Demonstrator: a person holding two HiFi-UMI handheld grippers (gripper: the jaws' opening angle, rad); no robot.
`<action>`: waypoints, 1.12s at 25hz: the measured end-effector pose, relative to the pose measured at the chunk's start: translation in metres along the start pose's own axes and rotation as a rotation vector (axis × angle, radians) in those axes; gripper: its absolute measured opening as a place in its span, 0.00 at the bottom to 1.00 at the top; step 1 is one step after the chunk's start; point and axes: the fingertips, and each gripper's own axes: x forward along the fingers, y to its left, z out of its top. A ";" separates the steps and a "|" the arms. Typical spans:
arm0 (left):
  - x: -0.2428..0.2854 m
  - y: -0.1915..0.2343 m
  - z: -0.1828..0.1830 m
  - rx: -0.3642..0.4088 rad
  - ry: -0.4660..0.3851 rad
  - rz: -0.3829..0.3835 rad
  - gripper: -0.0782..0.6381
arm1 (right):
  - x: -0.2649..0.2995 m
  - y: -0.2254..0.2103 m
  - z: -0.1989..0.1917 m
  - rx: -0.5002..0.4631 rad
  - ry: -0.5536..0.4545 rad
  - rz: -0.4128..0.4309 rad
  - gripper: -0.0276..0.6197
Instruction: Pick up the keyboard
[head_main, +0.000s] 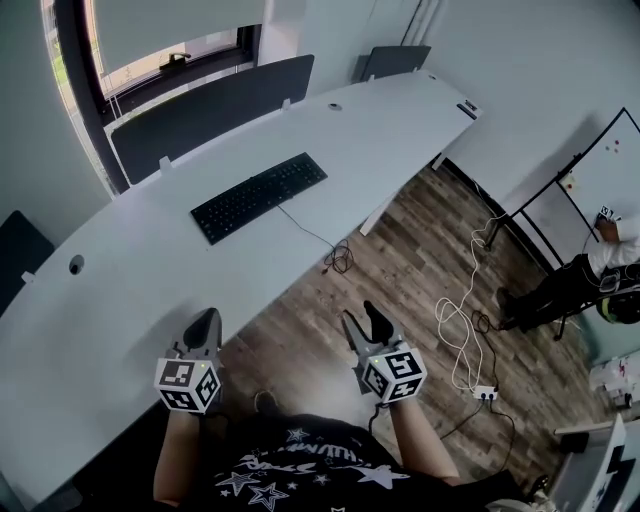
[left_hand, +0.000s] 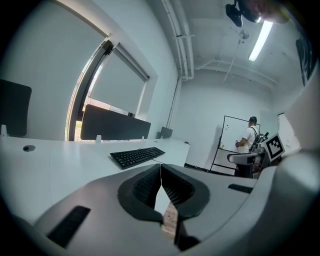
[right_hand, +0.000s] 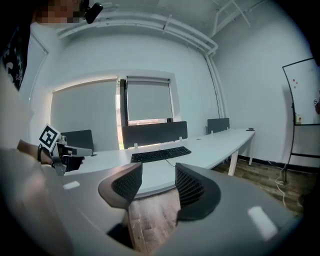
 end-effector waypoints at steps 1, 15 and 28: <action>0.003 0.004 0.002 -0.001 -0.002 -0.007 0.12 | 0.006 0.004 0.000 0.007 0.002 0.001 0.32; 0.047 0.030 -0.005 -0.020 0.023 -0.024 0.12 | 0.070 0.013 0.006 -0.035 0.002 0.072 0.42; 0.120 0.087 0.031 -0.050 0.007 0.183 0.12 | 0.226 -0.056 0.051 -0.150 0.064 0.209 0.56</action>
